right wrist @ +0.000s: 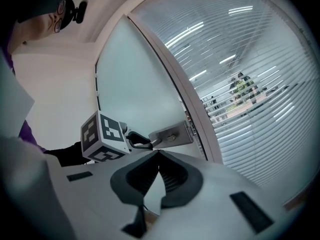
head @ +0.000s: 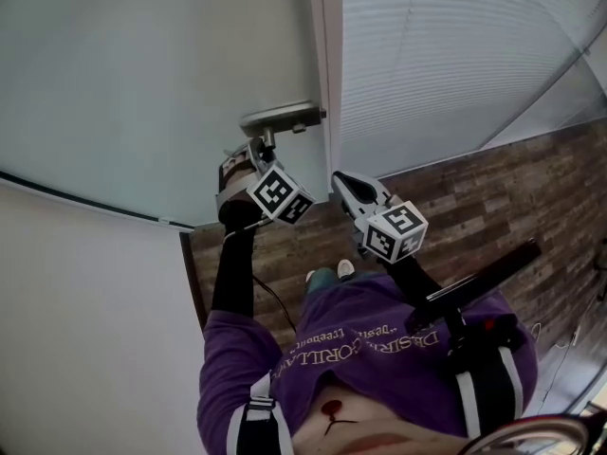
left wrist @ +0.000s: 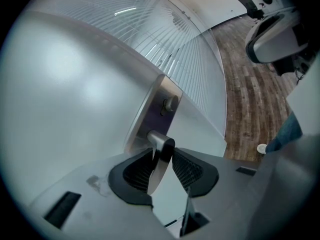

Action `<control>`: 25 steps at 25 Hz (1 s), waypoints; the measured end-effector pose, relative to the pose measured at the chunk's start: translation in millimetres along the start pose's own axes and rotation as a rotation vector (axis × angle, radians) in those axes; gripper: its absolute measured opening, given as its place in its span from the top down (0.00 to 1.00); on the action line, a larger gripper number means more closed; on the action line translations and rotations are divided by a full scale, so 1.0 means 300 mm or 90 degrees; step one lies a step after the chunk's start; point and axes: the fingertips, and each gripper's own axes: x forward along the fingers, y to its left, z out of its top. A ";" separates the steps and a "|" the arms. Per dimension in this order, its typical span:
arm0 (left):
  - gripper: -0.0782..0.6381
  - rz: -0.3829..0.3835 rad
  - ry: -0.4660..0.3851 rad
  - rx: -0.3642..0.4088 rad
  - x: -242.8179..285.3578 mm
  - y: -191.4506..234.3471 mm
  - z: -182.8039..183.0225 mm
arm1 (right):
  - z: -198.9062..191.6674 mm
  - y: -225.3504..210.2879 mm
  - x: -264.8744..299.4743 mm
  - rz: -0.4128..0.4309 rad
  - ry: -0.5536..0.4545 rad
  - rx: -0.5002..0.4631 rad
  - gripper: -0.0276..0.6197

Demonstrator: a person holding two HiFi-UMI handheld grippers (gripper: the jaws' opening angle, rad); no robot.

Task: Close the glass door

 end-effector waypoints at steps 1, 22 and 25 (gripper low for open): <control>0.73 0.000 0.000 0.001 0.001 -0.003 -0.002 | -0.003 0.001 0.001 0.001 0.000 0.000 0.96; 0.73 0.017 -0.022 0.018 0.037 -0.014 -0.006 | 0.019 -0.015 0.070 -0.042 -0.024 0.003 0.96; 0.73 0.021 -0.030 0.018 0.056 -0.012 -0.006 | 0.013 -0.020 0.093 -0.045 -0.026 0.001 0.96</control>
